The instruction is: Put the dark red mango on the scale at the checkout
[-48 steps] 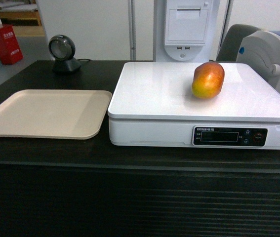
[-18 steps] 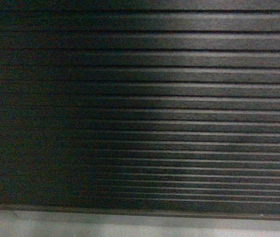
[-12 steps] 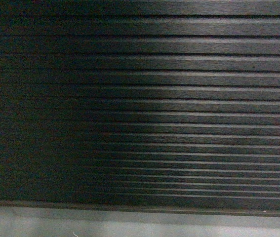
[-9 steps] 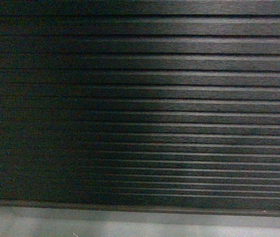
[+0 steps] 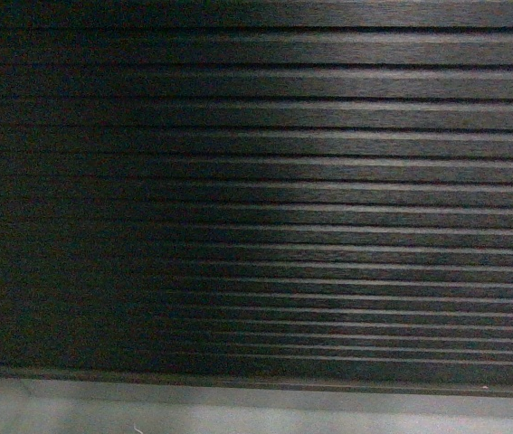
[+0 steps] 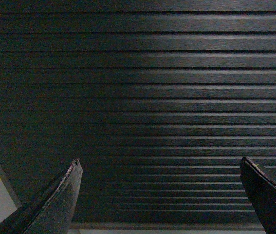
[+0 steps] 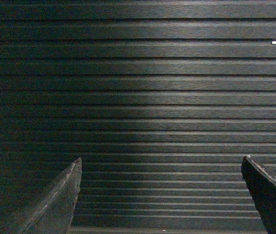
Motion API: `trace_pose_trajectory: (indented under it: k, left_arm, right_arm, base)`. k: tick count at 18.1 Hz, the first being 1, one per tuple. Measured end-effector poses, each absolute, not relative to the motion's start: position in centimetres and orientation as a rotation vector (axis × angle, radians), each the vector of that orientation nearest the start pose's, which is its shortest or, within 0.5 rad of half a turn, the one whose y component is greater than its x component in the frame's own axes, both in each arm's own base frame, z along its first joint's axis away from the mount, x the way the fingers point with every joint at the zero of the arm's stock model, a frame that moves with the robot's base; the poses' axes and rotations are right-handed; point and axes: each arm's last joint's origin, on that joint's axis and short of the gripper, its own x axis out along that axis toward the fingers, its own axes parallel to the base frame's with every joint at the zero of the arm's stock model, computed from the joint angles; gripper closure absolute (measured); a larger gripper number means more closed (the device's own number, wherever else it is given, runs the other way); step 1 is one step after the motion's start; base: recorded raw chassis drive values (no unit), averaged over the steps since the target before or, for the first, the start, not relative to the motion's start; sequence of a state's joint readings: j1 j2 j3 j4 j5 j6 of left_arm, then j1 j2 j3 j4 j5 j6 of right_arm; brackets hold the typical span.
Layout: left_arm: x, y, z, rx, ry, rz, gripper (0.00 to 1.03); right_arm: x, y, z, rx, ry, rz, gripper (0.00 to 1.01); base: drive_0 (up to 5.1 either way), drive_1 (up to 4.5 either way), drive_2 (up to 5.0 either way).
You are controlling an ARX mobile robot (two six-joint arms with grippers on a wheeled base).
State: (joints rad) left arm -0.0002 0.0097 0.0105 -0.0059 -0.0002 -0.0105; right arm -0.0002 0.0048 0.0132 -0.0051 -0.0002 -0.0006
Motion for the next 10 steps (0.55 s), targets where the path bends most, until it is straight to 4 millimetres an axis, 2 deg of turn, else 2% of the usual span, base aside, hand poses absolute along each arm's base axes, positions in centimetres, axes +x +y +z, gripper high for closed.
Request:
trace_pose_trajectory:
  k: [10]
  left_arm:
    - [9.77,0.0,16.58,-0.01,0.005,0.0,0.05]
  right_arm:
    - [9.72,0.0,16.71,-0.001,-0.003,0.0,0.03]
  base:
    - [0.0,0.0,0.0]
